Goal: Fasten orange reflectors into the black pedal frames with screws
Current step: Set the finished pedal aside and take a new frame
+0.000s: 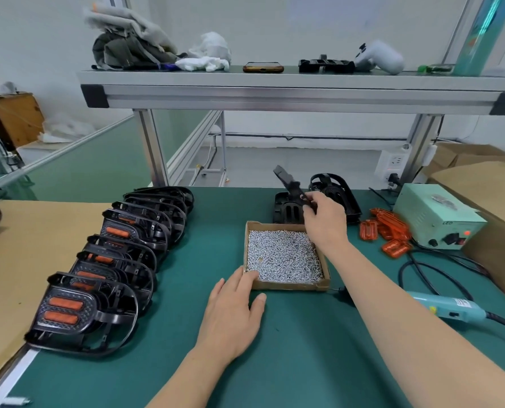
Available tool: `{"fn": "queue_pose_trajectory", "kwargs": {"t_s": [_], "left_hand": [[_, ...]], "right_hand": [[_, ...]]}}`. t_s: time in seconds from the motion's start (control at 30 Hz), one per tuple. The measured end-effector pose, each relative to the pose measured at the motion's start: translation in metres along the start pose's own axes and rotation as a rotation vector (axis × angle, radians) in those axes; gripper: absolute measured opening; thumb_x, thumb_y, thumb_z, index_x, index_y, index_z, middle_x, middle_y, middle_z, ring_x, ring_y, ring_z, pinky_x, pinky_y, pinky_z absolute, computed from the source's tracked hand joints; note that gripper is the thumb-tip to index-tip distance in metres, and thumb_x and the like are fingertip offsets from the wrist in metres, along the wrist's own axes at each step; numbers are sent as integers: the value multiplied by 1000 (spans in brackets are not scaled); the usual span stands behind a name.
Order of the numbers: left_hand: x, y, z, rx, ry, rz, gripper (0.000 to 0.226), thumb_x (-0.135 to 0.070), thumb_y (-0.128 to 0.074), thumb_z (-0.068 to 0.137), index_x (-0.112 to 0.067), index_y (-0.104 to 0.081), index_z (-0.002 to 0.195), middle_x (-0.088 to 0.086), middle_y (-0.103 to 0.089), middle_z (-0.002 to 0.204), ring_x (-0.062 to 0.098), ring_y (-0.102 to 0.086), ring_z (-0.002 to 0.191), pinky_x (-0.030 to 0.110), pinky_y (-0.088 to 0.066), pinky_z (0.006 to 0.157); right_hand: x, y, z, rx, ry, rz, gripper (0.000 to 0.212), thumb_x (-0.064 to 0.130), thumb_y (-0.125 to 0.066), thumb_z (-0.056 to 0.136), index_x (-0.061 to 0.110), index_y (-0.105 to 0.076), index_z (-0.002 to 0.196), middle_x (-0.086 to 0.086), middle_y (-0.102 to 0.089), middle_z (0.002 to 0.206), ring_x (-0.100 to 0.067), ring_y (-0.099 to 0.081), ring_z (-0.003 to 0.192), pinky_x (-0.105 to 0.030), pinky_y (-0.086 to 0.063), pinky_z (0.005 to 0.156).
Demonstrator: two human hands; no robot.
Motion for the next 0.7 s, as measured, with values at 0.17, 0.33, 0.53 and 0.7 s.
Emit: {"fn": "queue_pose_trajectory", "kwargs": {"t_s": [0.17,0.33,0.53,0.7], "left_hand": [[-3,3,-1,-45,-10,-71,53,-48,-40,97,-33,-29,147,-17,-38,147,1,-28,137,33,-18,121],[-2,6,0,-95,-14,-142,59,-48,-47,95,-24,-33,147,-8,-38,148,11,-29,141,35,-28,117],[-3,14,-8,-216,-50,-170,48,-41,-52,94,-12,-51,132,-1,-52,130,16,-40,130,22,-27,111],[-18,18,-18,-299,-43,-265,18,-32,-64,93,-15,-67,94,-6,-59,89,9,-54,85,21,-42,83]], "right_hand": [[5,26,-49,38,-259,628,21,10,-62,97,28,-68,104,2,-73,100,-24,-70,98,-38,-55,92],[11,41,-101,112,-399,1067,25,-4,-56,98,17,-68,107,-3,-76,107,-11,-74,92,-19,-55,77],[4,36,-155,209,-524,1261,29,-1,-55,98,15,-65,120,-3,-77,108,-14,-70,95,-23,-43,71],[1,26,-179,279,-566,1388,32,-4,-53,97,13,-64,121,-8,-76,112,-12,-74,94,-17,-52,66]]}}
Point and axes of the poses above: each hand's wrist, its own z-axis towards the middle knuckle, its own y-axis out of the back of the hand, x = y × z, the point moved 2 cm from there along z, towards the middle knuckle
